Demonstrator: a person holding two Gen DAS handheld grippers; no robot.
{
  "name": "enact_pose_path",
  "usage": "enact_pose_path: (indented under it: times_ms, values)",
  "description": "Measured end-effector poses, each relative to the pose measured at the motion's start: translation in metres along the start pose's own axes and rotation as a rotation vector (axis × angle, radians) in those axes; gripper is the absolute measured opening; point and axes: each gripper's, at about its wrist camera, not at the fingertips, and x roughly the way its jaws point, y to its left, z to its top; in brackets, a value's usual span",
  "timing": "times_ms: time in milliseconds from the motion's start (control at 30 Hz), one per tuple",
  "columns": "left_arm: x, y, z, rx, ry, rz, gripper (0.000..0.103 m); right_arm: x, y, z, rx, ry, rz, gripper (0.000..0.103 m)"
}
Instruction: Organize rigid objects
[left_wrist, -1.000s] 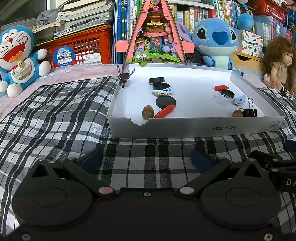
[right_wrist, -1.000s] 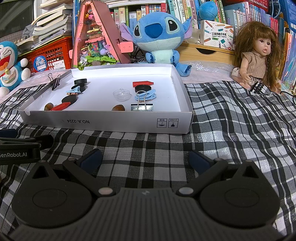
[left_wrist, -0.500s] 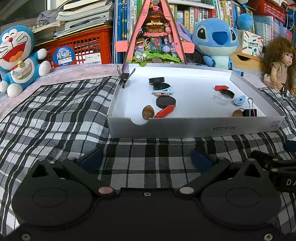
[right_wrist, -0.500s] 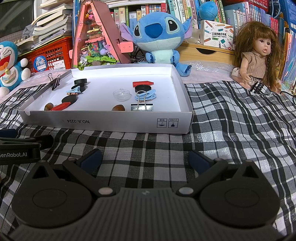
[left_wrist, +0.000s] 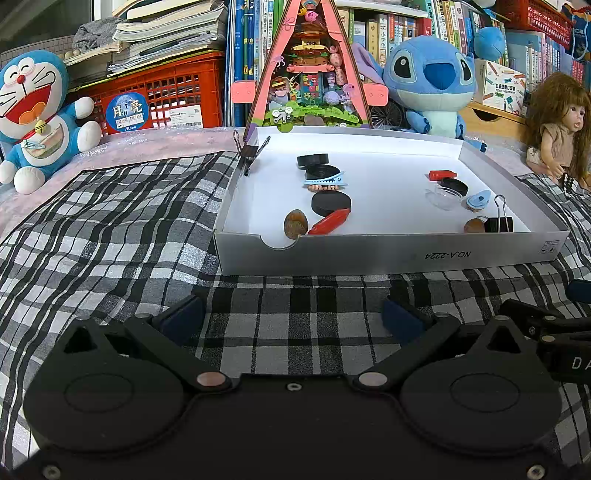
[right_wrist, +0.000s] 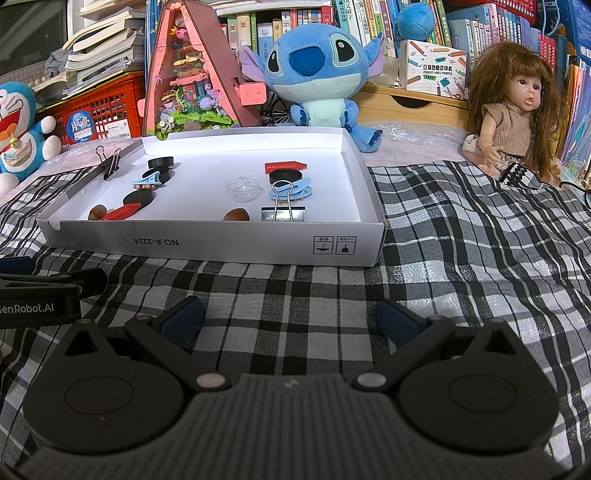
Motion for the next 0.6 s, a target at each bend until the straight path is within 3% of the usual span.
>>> enact_pose_path:
  times_ms: [600]
  values:
    - [0.0024,0.0018,0.0006,-0.004,-0.001,0.002,0.103,-0.0001,-0.0001,0.0002,0.0,0.0,0.0,0.103]
